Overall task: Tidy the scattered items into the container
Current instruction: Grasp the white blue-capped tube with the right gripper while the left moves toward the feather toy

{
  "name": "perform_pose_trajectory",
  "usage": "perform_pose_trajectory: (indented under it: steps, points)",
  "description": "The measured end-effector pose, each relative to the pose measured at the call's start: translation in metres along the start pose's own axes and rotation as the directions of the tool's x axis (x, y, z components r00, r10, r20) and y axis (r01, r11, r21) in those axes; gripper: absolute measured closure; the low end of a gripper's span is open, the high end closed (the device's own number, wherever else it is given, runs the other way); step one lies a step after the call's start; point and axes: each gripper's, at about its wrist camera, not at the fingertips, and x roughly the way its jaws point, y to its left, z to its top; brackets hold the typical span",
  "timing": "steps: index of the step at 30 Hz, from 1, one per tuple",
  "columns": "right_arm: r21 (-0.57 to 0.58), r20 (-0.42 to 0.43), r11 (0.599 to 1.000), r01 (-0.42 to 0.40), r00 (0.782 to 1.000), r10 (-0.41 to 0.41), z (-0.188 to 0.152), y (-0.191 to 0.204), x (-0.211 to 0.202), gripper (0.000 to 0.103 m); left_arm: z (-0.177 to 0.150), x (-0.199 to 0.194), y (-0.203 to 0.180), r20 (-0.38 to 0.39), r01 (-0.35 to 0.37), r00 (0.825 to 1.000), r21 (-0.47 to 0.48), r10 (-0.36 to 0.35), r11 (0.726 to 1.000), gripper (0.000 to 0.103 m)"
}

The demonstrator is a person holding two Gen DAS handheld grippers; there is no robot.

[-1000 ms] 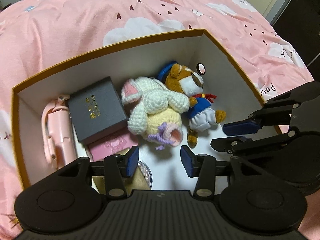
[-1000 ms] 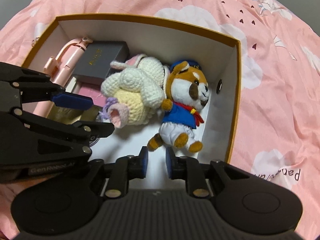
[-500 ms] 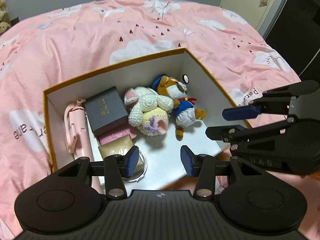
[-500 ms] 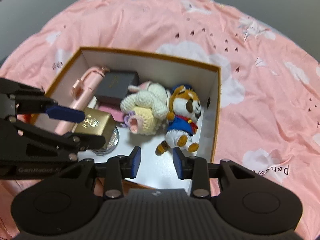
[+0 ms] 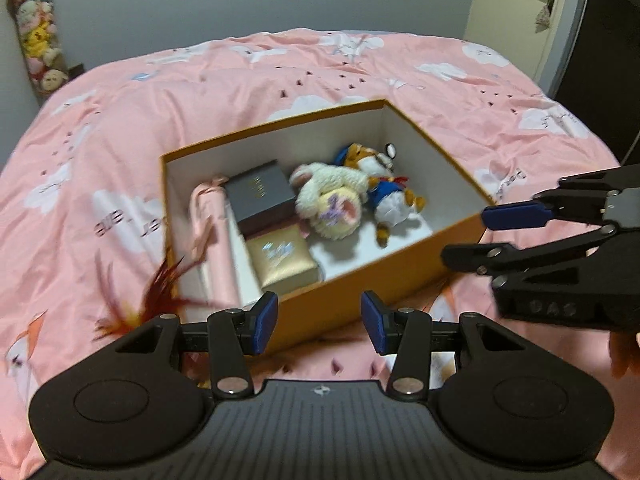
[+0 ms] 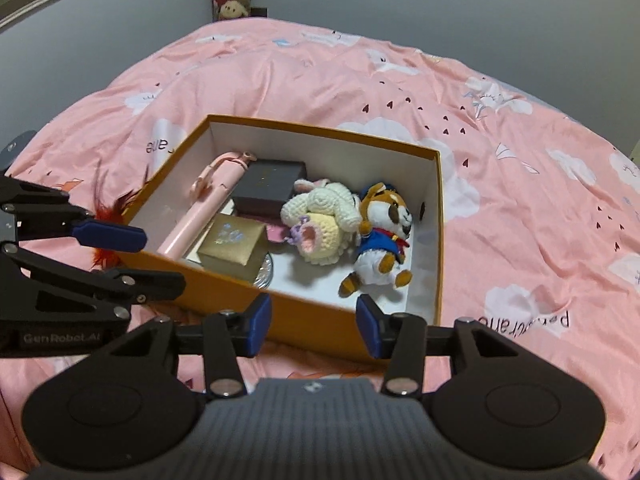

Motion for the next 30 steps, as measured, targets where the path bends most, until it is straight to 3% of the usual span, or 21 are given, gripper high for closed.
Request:
perform_pose_trajectory:
  steps: [6, 14, 20, 21, 22, 23, 30]
  points:
    - [0.110, 0.088, 0.994, -0.014, 0.996, 0.004, -0.035, 0.007, -0.014, 0.053, -0.035, -0.022, 0.008, 0.022, -0.052, 0.998, -0.043, 0.053, 0.998, 0.049]
    - [0.069, 0.182, 0.997, 0.046, 0.982, -0.058, -0.085, 0.034, -0.023, 0.053, -0.089, -0.038, 0.024, 0.032, -0.077, 0.996, -0.148, 0.082, 0.986, 0.049]
    - [0.006, 0.141, 0.999, 0.032, 0.989, -0.033, -0.108, 0.059, -0.015, 0.049, -0.124, -0.036, 0.033, 0.003, -0.103, 0.994, -0.264, 0.108, 0.959, 0.049]
    - [-0.032, 0.129, 0.998, 0.046, 0.991, -0.042, -0.110, 0.066, -0.012, 0.044, -0.128, -0.035, 0.033, -0.001, -0.113, 0.993, -0.270, 0.117, 0.956, 0.049]
    - [-0.076, 0.124, 0.995, 0.072, 0.990, -0.062, -0.112, 0.073, -0.009, 0.031, -0.132, -0.035, 0.032, -0.003, -0.119, 0.992, -0.273, 0.123, 0.955, 0.049]
    - [-0.113, 0.136, 0.989, 0.097, 0.987, -0.081, -0.115, 0.080, -0.008, 0.027, -0.134, -0.035, 0.032, -0.005, -0.119, 0.992, -0.276, 0.123, 0.954, 0.049]
    - [-0.266, 0.154, 0.948, 0.176, 0.978, -0.139, -0.127, 0.106, 0.004, 0.030, -0.140, -0.029, 0.020, -0.016, -0.117, 0.993, -0.253, 0.116, 0.961, 0.049]
